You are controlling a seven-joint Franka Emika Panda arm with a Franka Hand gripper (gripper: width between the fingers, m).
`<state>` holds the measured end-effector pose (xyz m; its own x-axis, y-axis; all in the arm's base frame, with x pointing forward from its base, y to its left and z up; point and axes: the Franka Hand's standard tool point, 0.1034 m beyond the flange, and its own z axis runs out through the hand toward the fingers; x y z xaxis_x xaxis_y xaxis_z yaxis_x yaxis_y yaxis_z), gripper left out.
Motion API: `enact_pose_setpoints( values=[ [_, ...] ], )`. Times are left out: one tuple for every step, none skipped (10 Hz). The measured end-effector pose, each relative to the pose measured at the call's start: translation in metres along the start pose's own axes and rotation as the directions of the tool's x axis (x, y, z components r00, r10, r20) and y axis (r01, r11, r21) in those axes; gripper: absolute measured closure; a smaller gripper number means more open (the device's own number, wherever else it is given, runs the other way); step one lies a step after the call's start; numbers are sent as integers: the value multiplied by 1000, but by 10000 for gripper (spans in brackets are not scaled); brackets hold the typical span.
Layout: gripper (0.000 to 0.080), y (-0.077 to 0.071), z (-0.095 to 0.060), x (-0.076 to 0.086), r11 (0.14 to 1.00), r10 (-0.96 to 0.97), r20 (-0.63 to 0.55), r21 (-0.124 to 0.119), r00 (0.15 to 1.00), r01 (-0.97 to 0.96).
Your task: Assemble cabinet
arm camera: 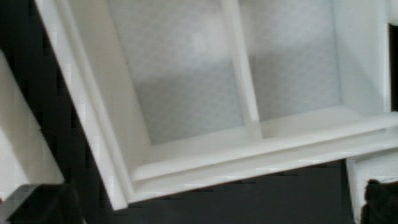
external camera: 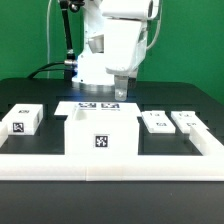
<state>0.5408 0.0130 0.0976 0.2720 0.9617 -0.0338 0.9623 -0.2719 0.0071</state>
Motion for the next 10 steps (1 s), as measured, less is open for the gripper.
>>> enact_pose_setpoints(
  values=[
    [1,0,0,0,1000,0,0,0,1000,0],
    [1,1,1,-2,998,-69,-2,-12,998,69],
    [1,-3,6,-6,987,-158,-2,-17,987,158],
    [1,-8,11,-9,980,-196,-3,-22,981,196],
    [1,-13,12,-10,982,-190,-2,-17,982,189],
    [1,-21,13,-12,982,-190,-2,-10,982,190],
    [1,-27,14,-13,982,-191,-1,-5,982,191],
    [1,-31,16,-15,981,-193,-1,-2,981,193],
    [1,-41,21,-18,981,-193,-3,3,981,193],
    [1,-51,26,-22,982,-191,-5,8,982,191]
  ],
)
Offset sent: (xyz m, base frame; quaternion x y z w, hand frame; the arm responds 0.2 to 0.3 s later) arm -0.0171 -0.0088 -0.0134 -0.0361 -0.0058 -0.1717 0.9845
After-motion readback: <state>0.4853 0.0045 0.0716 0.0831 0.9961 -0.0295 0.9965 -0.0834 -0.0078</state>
